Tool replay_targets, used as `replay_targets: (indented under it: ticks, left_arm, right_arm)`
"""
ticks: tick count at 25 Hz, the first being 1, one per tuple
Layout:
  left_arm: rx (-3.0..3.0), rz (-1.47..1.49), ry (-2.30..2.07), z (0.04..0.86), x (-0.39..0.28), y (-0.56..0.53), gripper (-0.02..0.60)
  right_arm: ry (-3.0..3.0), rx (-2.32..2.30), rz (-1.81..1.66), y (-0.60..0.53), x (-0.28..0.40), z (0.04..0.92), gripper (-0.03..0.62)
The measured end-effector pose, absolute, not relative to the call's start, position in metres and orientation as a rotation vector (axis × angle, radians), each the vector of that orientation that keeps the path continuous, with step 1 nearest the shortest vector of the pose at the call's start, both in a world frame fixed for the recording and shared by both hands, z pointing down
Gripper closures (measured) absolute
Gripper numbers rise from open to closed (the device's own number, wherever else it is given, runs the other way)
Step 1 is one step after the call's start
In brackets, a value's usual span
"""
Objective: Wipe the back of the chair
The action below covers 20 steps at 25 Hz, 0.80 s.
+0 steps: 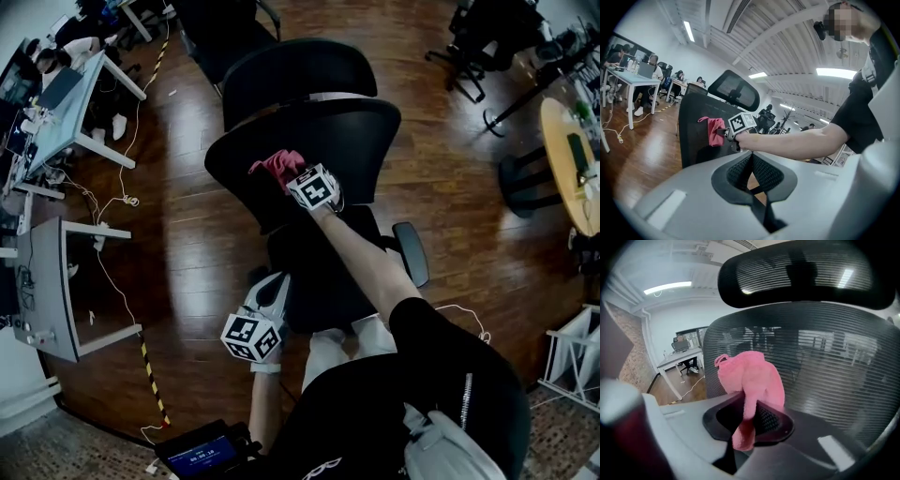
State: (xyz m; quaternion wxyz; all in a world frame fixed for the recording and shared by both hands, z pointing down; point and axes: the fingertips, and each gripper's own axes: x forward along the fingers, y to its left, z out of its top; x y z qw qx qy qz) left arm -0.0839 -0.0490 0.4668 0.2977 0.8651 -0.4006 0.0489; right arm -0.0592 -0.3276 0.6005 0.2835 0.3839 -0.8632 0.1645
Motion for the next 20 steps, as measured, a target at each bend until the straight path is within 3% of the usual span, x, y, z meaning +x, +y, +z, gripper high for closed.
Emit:
replay_targets:
  ticks: [20]
  left_arm:
    - [2.366,0.201,-0.874,0.476,0.053,-0.068,0.588]
  right_arm:
    - [-2.157,1.319,0.538,-0.340,0.185,0.620,0.553]
